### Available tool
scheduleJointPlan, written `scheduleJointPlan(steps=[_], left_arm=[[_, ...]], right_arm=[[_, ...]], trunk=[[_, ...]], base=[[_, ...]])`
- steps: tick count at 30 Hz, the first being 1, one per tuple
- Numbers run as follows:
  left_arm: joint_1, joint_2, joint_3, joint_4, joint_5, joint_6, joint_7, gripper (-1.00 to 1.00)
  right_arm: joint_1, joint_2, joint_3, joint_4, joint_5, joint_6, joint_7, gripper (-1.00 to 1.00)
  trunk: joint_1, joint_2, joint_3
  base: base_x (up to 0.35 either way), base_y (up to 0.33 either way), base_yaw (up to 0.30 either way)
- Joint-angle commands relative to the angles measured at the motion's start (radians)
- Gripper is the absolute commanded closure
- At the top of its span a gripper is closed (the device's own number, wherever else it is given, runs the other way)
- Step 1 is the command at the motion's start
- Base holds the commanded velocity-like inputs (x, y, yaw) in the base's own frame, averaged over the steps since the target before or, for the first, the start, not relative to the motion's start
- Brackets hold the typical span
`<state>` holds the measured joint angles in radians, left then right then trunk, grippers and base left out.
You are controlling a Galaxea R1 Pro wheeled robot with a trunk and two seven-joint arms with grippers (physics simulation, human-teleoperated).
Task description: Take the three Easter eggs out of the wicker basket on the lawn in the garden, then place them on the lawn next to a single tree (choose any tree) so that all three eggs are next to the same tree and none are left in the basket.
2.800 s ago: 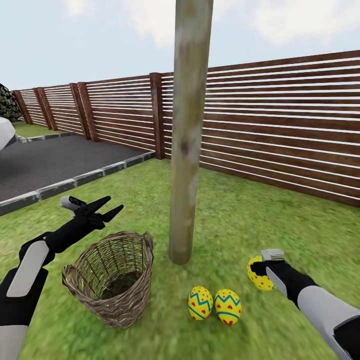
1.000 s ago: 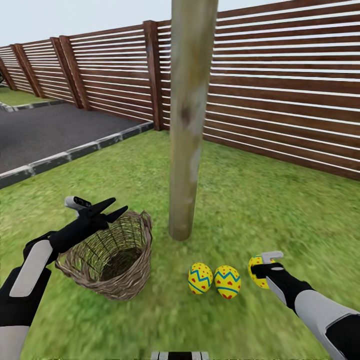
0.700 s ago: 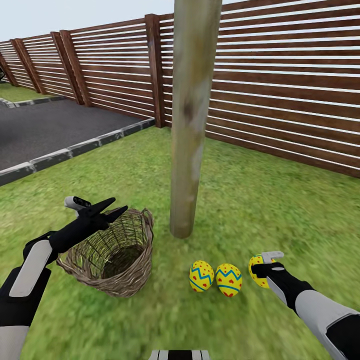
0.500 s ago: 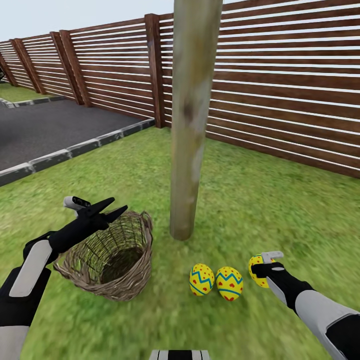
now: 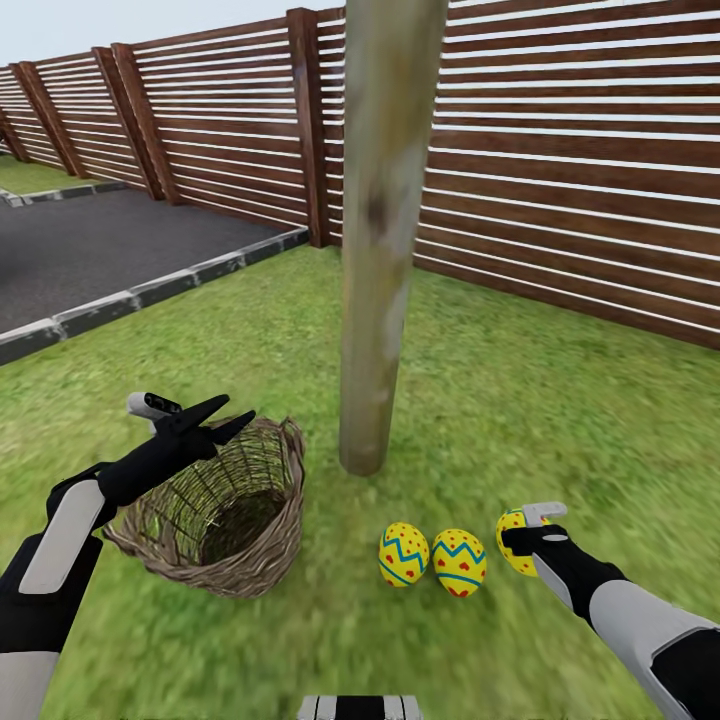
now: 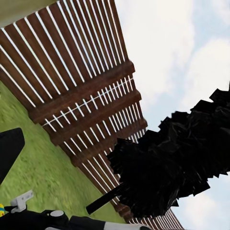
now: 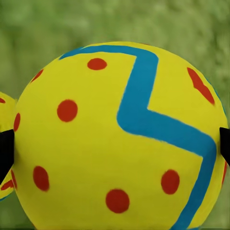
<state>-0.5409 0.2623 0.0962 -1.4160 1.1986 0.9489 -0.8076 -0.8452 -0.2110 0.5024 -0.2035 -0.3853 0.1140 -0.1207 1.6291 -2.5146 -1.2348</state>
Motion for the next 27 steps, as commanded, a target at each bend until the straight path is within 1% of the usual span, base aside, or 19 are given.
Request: scheduleJointPlan(steps=[1,16,17,18,19,27], left_arm=[[-0.001,0.000,0.000,0.000,0.000,0.005,-0.002,-1.00],[-0.001,-0.001,-0.001,0.000,0.000,0.004,-0.002,-1.00],[-0.001,-0.001,-0.001,0.000,-0.001,0.004,-0.002,-1.00],[-0.001,0.000,-0.001,0.000,-0.001,0.004,-0.002,-1.00],[-0.001,-0.001,-0.001,0.000,-0.001,0.004,-0.002,-1.00],[-0.001,-0.001,-0.001,-0.006,0.000,0.005,-0.002,-1.00]], right_arm=[[0.000,-0.001,0.008,-0.003,-0.008,0.007,-0.005,1.00],[0.000,-0.005,0.011,-0.005,-0.007,0.008,-0.006,1.00],[-0.002,-0.007,0.008,-0.004,-0.008,0.020,-0.034,1.00],[-0.003,-0.003,0.007,-0.006,-0.009,0.040,-0.072,1.00],[-0.011,-0.004,0.007,-0.005,-0.009,0.080,-0.096,1.00],[-0.031,-0.003,0.007,-0.004,-0.009,0.089,-0.121,1.00]], trunk=[[0.000,-0.001,-0.005],[0.007,-0.004,-0.063],[0.007,-0.004,-0.067],[0.008,-0.005,-0.070],[0.008,-0.005,-0.074],[0.012,-0.007,-0.105]], base=[[0.000,0.000,0.000],[0.000,0.000,0.000],[0.000,0.000,0.000],[0.000,0.000,0.000],[0.000,0.000,0.000],[0.000,0.000,0.000]])
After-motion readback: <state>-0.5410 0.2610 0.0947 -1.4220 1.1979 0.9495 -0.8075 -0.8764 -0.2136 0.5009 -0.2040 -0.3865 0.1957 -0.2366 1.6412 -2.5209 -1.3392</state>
